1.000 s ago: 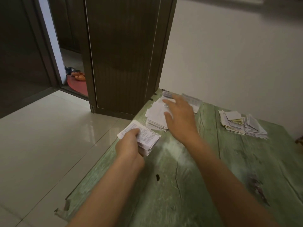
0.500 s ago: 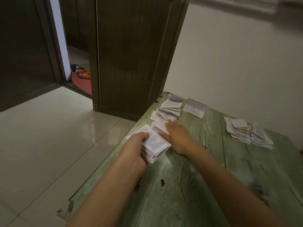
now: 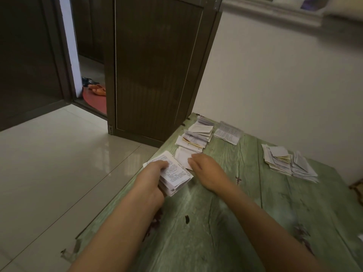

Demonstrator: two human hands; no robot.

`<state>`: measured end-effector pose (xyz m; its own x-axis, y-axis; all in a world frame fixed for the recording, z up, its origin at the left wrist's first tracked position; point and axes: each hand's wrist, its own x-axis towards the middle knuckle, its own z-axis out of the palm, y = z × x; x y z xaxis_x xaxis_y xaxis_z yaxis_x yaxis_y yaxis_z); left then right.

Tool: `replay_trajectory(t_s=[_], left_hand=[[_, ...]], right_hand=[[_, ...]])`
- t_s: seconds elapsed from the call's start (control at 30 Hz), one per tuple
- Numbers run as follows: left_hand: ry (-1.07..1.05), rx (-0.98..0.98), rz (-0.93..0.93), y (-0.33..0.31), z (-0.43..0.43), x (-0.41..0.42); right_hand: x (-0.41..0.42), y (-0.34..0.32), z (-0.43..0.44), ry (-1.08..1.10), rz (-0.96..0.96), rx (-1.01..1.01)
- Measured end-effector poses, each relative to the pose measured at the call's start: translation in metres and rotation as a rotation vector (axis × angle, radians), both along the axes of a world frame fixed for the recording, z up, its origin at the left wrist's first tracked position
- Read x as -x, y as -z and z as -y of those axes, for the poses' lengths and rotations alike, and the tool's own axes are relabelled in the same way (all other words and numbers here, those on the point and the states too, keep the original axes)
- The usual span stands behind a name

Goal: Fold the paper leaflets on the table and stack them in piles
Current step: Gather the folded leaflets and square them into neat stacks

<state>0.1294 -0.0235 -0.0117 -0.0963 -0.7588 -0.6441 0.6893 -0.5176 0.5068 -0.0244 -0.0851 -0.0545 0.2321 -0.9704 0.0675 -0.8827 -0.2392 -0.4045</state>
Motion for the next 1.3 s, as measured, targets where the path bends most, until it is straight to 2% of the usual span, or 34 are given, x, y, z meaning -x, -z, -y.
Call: replay_trajectory(t_s=[0.13, 0.2, 0.33, 0.43, 0.6, 0.73, 0.9, 0.97, 1.1, 1.3], left_hand=[[0.01, -0.001, -0.002, -0.003, -0.002, -0.003], [0.002, 0.003, -0.004, -0.004, -0.002, -0.005], [-0.006, -0.007, -0.005, -0.007, -0.001, -0.009], [-0.007, 0.006, -0.022, -0.008, 0.001, -0.009], [0.001, 0.007, -0.02, -0.004, 0.003, -0.011], [0.014, 0.022, 0.024, 0.002, 0.004, -0.015], [0.107, 0.178, 0.114, -0.001, 0.001, -0.011], [0.18, 0.248, 0.139, -0.003, -0.002, -0.006], [0.229, 0.322, 0.138, 0.003, -0.003, 0.0], [0.236, 0.352, 0.348, 0.019, 0.0, 0.01]], right_hand=[[0.003, -0.012, 0.017, 0.132, 0.094, -0.122], [0.003, -0.017, 0.025, 0.158, 0.055, -0.194], [0.0, -0.028, 0.035, 0.13, -0.159, -0.257], [0.0, -0.031, 0.035, 0.132, -0.146, -0.369], [0.001, -0.028, 0.024, 0.138, -0.123, -0.286], [0.004, -0.034, 0.005, 0.13, 0.08, -0.144], [-0.001, -0.047, -0.041, 0.19, 0.683, -0.16], [-0.007, -0.044, -0.056, 0.204, 0.838, -0.209], [-0.019, -0.034, -0.074, 0.199, 0.947, -0.219], [-0.028, -0.025, -0.084, 0.204, 1.045, -0.287]])
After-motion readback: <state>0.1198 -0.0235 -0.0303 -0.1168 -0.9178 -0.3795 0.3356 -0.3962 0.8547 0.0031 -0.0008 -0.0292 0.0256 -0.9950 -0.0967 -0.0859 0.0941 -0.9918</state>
